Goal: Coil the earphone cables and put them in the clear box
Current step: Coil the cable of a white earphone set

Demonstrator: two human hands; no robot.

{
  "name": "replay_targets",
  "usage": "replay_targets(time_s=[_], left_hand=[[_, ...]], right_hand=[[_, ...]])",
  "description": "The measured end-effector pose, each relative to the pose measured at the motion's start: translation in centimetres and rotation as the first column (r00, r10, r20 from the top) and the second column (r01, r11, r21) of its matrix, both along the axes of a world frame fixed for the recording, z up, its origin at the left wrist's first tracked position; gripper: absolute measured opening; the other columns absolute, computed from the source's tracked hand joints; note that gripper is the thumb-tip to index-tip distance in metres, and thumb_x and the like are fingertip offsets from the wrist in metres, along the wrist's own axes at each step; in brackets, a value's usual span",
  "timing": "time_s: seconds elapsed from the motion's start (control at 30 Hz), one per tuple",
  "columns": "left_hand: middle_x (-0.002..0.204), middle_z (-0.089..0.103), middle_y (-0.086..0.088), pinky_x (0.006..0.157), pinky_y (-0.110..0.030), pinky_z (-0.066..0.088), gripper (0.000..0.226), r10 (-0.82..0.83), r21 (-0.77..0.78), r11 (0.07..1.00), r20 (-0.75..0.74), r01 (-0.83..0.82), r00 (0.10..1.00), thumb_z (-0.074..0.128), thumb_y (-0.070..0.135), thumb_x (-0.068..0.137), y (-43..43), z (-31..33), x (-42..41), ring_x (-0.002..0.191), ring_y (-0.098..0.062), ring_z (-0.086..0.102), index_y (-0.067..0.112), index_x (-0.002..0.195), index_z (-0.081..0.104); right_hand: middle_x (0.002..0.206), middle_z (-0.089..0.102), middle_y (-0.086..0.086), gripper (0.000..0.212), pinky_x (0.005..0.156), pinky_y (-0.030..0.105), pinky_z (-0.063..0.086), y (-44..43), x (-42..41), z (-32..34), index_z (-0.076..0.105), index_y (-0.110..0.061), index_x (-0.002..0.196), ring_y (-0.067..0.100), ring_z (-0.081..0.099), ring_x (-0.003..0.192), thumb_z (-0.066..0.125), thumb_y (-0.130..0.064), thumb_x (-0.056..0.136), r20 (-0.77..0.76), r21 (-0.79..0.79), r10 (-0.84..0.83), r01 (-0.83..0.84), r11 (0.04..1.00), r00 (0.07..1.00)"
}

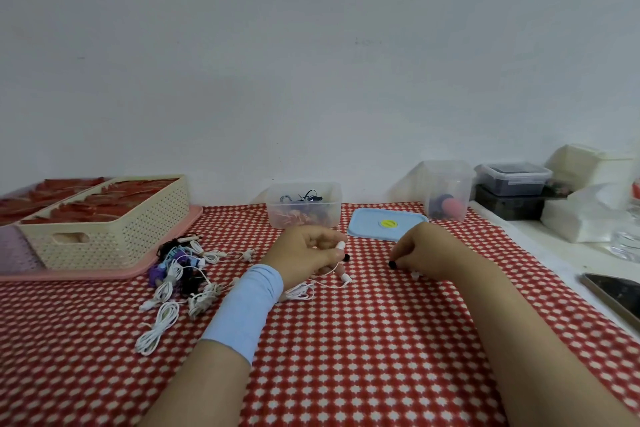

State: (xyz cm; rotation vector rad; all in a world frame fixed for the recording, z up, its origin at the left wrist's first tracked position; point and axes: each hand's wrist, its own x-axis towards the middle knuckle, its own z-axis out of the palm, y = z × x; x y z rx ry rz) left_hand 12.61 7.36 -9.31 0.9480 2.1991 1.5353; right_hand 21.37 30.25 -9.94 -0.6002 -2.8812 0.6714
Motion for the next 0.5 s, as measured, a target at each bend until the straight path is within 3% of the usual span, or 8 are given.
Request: replay_targets(time_s=[0.07, 0.23, 0.4, 0.5], left_hand=[[0.090, 0.077, -0.001, 0.083, -0.028, 0.058, 0.023, 0.009, -0.011, 1.000, 0.012, -0.009, 1.000, 0.075, 0.009, 0.084, 0.0, 0.0, -0.1, 0.079, -0.016, 0.075, 0.018, 0.104, 0.073], [0.080, 0.077, -0.003, 0.071, -0.026, 0.060, 0.019, 0.067, -0.053, 0.996, -0.036, -0.069, 0.997, 0.078, 0.012, 0.082, 0.0, 0.0, -0.4, 0.073, -0.017, 0.074, 0.015, 0.100, 0.074], [0.076, 0.076, -0.001, 0.067, -0.025, 0.060, 0.015, 0.094, -0.077, 0.992, -0.076, -0.100, 0.993, 0.079, 0.011, 0.080, 0.0, 0.0, -0.5, 0.067, -0.015, 0.073, 0.015, 0.094, 0.075], [0.078, 0.076, -0.003, 0.064, -0.022, 0.058, 0.019, 0.085, -0.066, 0.994, -0.093, -0.091, 0.992, 0.080, 0.009, 0.079, -0.1, 0.0, -0.3, 0.066, -0.014, 0.073, 0.016, 0.096, 0.074]], right_hand=[[0.088, 0.077, -0.012, 0.010, 0.083, 0.029, 0.057, -0.2, 0.0, 0.2, 0.081, -0.034, 0.084, 0.007, 0.070, 0.079, 0.078, -0.024, 0.084, 0.001, 0.009, -0.002, 0.002, 1.000, 1.000], [0.089, 0.075, -0.015, 0.006, 0.069, 0.020, 0.053, -0.7, -0.2, 0.2, 0.079, -0.032, 0.083, 0.011, 0.071, 0.082, 0.078, -0.026, 0.086, -0.096, -0.102, 0.011, -0.021, 0.995, 0.995], [0.093, 0.075, -0.013, 0.009, 0.080, 0.028, 0.054, -0.6, 0.3, 1.0, 0.078, -0.032, 0.083, 0.007, 0.066, 0.087, 0.077, -0.024, 0.086, -0.132, -0.093, 0.012, -0.025, 0.995, 0.991], [0.082, 0.075, -0.014, 0.005, 0.084, 0.034, 0.057, 0.0, 1.1, 1.9, 0.080, -0.030, 0.075, 0.006, 0.067, 0.083, 0.084, -0.032, 0.076, -0.031, -0.010, -0.018, 0.017, 1.000, 0.999]])
